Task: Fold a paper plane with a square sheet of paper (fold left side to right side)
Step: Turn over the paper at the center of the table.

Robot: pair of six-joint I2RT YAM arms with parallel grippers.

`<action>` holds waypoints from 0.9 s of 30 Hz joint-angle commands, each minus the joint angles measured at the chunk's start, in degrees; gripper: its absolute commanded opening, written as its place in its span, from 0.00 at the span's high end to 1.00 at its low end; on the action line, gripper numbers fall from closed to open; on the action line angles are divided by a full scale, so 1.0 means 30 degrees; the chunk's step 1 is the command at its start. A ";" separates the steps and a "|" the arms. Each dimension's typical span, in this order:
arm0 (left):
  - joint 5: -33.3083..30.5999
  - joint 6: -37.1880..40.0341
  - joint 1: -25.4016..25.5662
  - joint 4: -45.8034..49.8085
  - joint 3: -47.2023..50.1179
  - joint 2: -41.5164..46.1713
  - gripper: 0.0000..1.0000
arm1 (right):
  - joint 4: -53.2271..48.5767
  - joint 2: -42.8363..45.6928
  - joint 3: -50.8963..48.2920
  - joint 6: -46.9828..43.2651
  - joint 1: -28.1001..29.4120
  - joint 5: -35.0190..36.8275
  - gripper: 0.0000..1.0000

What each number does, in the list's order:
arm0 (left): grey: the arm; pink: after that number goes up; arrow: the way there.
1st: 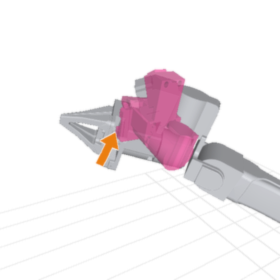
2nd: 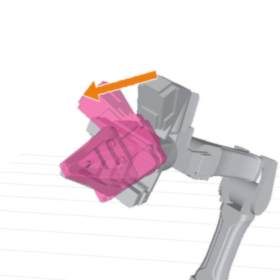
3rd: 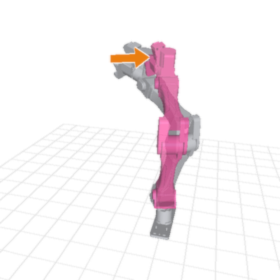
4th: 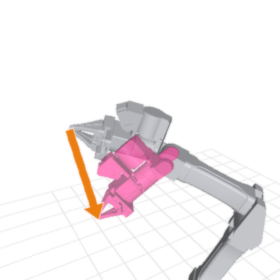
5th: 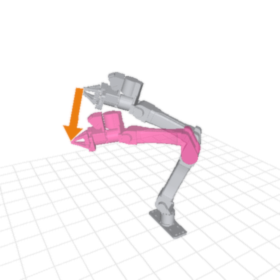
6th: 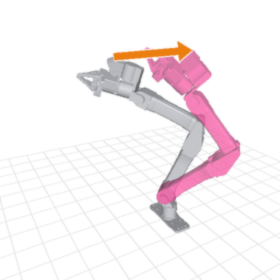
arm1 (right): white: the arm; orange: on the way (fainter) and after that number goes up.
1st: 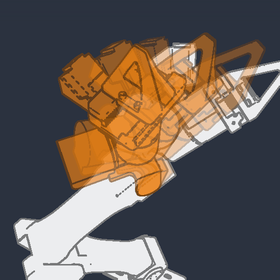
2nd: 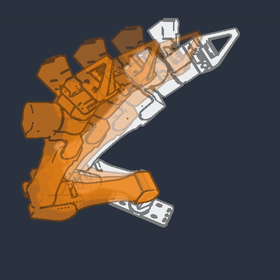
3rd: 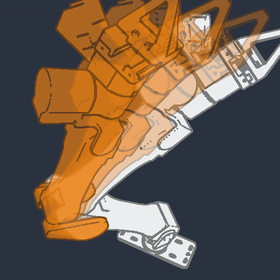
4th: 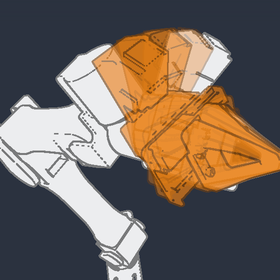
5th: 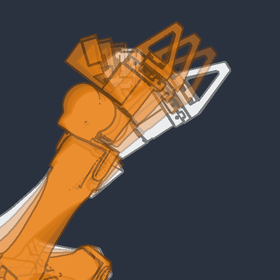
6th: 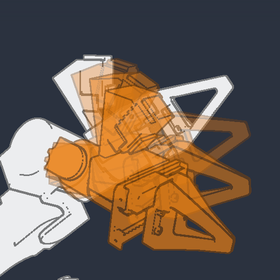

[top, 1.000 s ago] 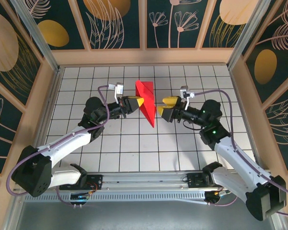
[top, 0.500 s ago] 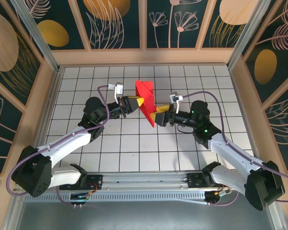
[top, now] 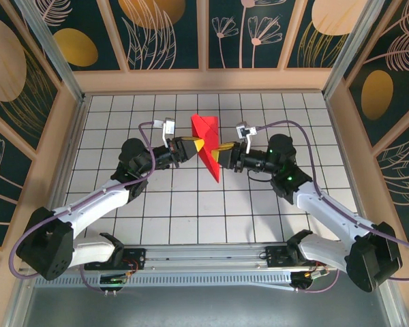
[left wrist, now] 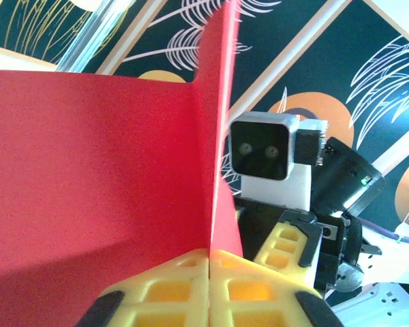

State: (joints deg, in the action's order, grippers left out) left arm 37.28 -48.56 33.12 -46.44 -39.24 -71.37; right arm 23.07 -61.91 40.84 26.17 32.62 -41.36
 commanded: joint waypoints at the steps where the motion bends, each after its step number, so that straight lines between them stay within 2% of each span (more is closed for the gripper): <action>1: -0.0683 0.0229 0.0119 -0.0358 0.0358 0.0496 0.83 | -0.0818 0.0050 0.0901 -0.0344 0.0054 0.0420 0.88; 4: -0.1878 0.0971 0.0112 0.0831 0.0476 0.0870 0.69 | -0.1528 0.0180 0.1130 -0.0487 0.0068 0.0781 0.99; 6: -0.3283 0.1905 0.0119 0.2429 0.0482 0.1417 0.61 | -0.2339 0.0304 0.1345 -0.0734 0.0083 0.1316 1.00; 10: -0.6657 0.3768 0.0106 0.5192 0.0896 0.3135 0.56 | -0.5169 0.0433 0.2175 -0.1745 0.0404 0.3929 1.00; 13: -0.9342 0.4885 0.0121 0.7017 0.1367 0.4767 0.52 | -0.8126 0.0022 0.3404 -0.2767 0.1428 0.7593 1.00; 19: -1.5042 0.6350 0.0112 0.9999 0.2505 0.8091 0.40 | -1.3353 -0.2433 0.6604 -0.3230 0.4502 1.6804 1.00; 24: -1.9179 0.6691 0.0080 1.1557 0.3693 1.0739 0.29 | -1.8558 -0.6195 0.9627 -0.1515 0.6373 2.4458 1.00; 27: -2.1063 0.6732 0.0077 1.2765 0.3750 1.1869 0.27 | -2.1273 -0.8540 1.1166 -0.0128 0.6997 2.7448 1.00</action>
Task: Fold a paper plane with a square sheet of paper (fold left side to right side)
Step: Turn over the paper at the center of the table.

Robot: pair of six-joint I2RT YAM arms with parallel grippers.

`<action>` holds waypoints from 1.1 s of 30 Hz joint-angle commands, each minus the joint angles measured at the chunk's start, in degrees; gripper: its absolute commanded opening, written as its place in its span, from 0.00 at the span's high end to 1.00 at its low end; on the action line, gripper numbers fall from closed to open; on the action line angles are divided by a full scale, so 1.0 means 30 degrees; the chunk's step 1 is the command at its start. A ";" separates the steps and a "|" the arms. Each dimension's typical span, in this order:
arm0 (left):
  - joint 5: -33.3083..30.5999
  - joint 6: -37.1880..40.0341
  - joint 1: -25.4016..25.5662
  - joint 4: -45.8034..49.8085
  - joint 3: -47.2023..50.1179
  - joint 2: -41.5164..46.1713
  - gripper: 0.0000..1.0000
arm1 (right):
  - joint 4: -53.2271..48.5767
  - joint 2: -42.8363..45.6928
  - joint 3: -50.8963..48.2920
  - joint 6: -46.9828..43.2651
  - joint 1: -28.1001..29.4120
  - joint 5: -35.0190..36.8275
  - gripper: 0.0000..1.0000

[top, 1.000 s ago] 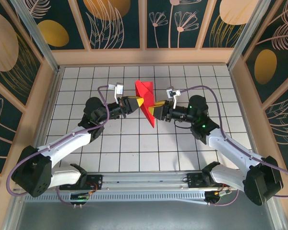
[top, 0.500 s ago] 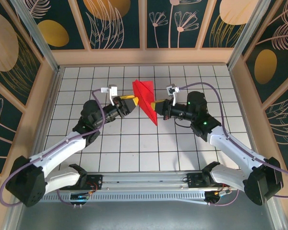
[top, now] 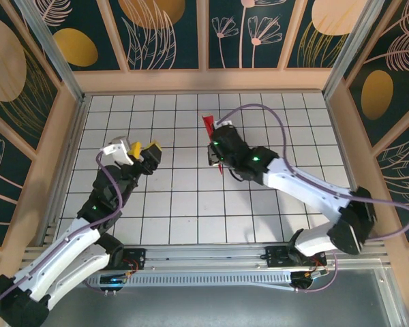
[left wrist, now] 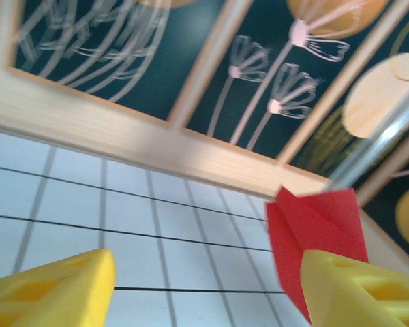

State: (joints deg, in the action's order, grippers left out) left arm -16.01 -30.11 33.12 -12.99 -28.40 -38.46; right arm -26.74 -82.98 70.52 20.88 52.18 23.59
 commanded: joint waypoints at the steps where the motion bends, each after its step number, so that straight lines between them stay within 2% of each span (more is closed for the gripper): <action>1: -0.3977 0.0533 0.0078 0.2082 0.0073 0.1129 0.27 | -0.5419 -0.2219 0.1640 0.2031 0.0622 0.6478 1.00; 4: -0.6143 0.0101 0.0082 0.3723 -0.0224 0.1672 0.27 | -0.7991 -0.4599 0.2967 0.3617 0.1101 0.8861 1.00; 7: -0.6842 -0.0049 0.0088 0.4314 -0.0240 0.1974 0.27 | -0.9759 -0.6942 0.4096 0.4761 0.1295 0.9921 1.00; 10: -0.6832 -0.0264 0.0091 0.4258 -0.0170 0.2051 0.27 | -0.9978 -0.8780 0.4715 0.5107 0.1470 1.0122 1.00; 19: -0.6245 -0.0449 0.0091 0.3899 -0.0134 0.1460 0.26 | -0.8291 -1.2375 0.5588 0.4280 0.1707 0.8675 0.87; 23: -0.6106 -0.0484 0.0089 0.3804 -0.0186 0.1236 0.26 | -0.7501 -1.2145 0.5496 0.3983 0.1736 0.7999 0.75; 25: -0.5981 -0.0482 0.0083 0.3735 -0.0200 0.1117 0.25 | -0.6855 -1.1447 0.5135 0.3744 0.1736 0.7835 0.66; 27: -0.5800 -0.0510 0.0077 0.3630 -0.0228 0.0944 0.25 | -0.6179 -1.0490 0.4634 0.3500 0.1715 0.7693 0.54; 33: -0.4618 -0.0692 0.0091 0.3101 -0.0417 -0.0069 0.24 | -0.4525 -0.6935 0.2911 0.3088 0.1634 0.7574 0.30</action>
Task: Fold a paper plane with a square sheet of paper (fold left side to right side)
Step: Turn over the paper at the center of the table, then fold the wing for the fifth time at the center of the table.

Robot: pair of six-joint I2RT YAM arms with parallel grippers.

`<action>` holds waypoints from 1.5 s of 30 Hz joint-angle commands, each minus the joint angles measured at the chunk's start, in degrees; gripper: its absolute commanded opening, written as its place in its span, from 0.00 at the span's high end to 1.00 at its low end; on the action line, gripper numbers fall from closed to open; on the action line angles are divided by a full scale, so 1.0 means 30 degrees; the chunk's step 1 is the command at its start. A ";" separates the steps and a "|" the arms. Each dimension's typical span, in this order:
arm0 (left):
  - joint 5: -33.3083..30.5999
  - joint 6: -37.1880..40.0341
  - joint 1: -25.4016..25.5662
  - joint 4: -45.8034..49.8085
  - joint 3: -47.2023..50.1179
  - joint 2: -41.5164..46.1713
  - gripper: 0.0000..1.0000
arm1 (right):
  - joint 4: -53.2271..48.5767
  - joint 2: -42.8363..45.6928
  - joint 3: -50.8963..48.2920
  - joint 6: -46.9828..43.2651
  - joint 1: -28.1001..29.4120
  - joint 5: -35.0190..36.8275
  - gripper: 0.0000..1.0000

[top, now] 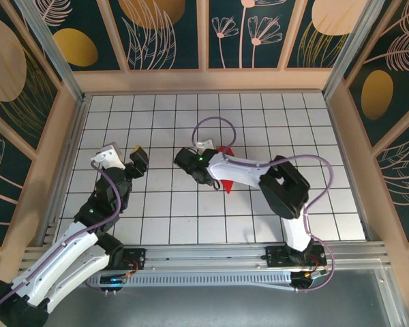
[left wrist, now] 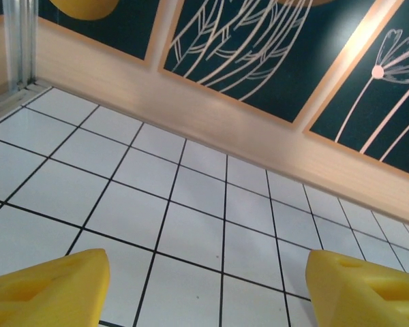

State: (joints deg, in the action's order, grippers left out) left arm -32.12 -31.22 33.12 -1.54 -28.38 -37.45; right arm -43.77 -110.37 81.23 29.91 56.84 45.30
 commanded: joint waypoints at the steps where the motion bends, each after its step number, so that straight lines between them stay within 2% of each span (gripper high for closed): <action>1: 0.1080 -0.0463 0.0088 -0.0742 -0.0521 -0.0723 0.24 | 0.1486 0.2865 -0.1047 0.0053 0.0042 0.0289 0.27; 6: 0.4191 -0.1623 0.0079 -0.2008 -0.0910 -0.3297 0.20 | 0.4932 0.7635 -0.4675 -0.0127 -0.0923 -0.1208 0.12; 11: 0.6808 -0.2930 0.0076 -0.4027 -0.1032 -0.6193 0.21 | 0.9070 1.2480 -0.9294 0.0492 -0.3472 -0.5312 0.04; 17: 1.1741 -0.3527 0.0090 -0.4379 -0.3229 -1.1660 0.33 | 1.2877 1.6643 -1.3721 0.2023 -0.6678 -0.9982 0.01; 21: 1.4348 -0.4383 0.0243 -0.6507 -0.4205 -1.5173 0.41 | 1.4293 1.8177 -1.5392 0.2943 -0.8229 -1.2021 0.01; 26: 1.5883 -0.5496 0.0681 -0.9211 -0.5214 -1.8715 0.43 | 1.5170 1.9452 -1.6793 0.3708 -0.9711 -1.3642 0.01; 33: 1.6565 -0.5507 0.1320 -0.9147 -0.7955 -2.2690 0.43 | 1.4326 2.0283 -1.7146 0.3890 -1.0492 -1.3739 0.01; 39: 1.5956 -0.6277 0.1424 -0.9233 -0.8991 -2.4541 0.41 | 1.3650 2.1083 -1.7145 0.3801 -1.0575 -1.3162 0.01; 45: 1.6395 -0.6634 0.1585 -0.9389 -1.0381 -2.6091 0.43 | 1.3087 2.1353 -1.7146 0.3602 -1.0723 -1.2935 0.01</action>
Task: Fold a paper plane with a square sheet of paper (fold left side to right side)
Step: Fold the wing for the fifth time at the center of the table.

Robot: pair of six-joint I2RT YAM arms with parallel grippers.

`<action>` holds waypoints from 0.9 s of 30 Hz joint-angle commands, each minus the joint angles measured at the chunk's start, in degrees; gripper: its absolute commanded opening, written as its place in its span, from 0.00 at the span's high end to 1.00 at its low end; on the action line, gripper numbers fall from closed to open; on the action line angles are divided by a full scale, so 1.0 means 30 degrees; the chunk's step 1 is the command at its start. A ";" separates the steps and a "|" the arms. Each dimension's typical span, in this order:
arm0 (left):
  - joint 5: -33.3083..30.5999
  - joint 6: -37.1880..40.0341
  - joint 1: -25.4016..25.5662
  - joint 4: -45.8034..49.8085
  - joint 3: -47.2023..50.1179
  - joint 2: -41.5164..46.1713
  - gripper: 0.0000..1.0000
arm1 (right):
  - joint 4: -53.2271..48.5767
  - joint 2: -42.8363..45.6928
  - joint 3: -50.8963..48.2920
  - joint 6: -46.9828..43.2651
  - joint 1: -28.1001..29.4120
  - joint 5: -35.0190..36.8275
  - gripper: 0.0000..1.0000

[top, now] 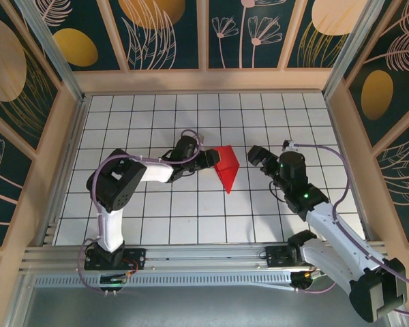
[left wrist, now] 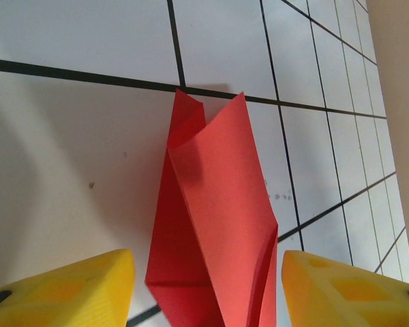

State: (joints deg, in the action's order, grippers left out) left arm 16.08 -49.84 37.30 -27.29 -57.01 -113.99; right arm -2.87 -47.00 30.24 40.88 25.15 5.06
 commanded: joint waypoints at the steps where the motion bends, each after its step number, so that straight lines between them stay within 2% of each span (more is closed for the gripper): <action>1: 0.0480 -0.0526 0.0217 -0.0979 -0.0957 -0.0800 0.44 | -0.0589 0.0232 -0.0139 -0.0032 -0.0190 0.0539 0.01; 9: 0.0611 -0.0646 0.0246 -0.1373 -0.1503 -0.1647 0.66 | -0.0142 0.0266 -0.0571 0.0017 -0.0311 0.0219 0.01; 12: 0.0844 -0.0525 0.0253 -0.1757 -0.1321 -0.1496 0.81 | 0.0525 0.0258 -0.0847 -0.0171 -0.0860 -0.1216 0.01; 14: 0.0884 -0.0186 0.0251 -0.1861 -0.0947 -0.0990 0.91 | 0.1281 0.0178 -0.1225 -0.0334 -0.1775 -0.3262 0.01; 17: 0.1038 0.0505 0.0227 -0.1873 -0.0106 0.0202 0.99 | 0.2719 -0.0175 -0.1833 -0.0508 -0.3397 -0.6642 0.01; 21: 0.2051 0.1558 0.0171 -0.2413 0.1837 0.2659 1.00 | 0.5535 -0.1469 -0.2489 -0.1270 -0.5384 -1.1925 0.01; 25: 0.3454 0.2238 -0.0165 -0.3336 0.4060 0.5620 1.00 | 0.7373 -0.3123 -0.2404 -0.2821 -0.5563 -1.4863 0.01; 27: 0.4382 0.2452 -0.0376 -0.4044 0.5130 0.6977 1.00 | 0.8355 -0.4242 -0.2332 -0.3172 -0.5422 -1.6189 0.06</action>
State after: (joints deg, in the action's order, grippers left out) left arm 23.86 -45.43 37.12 -34.00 -44.84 -98.04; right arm 14.04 -56.88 23.33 35.35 8.71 -32.51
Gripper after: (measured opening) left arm 0.043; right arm 0.956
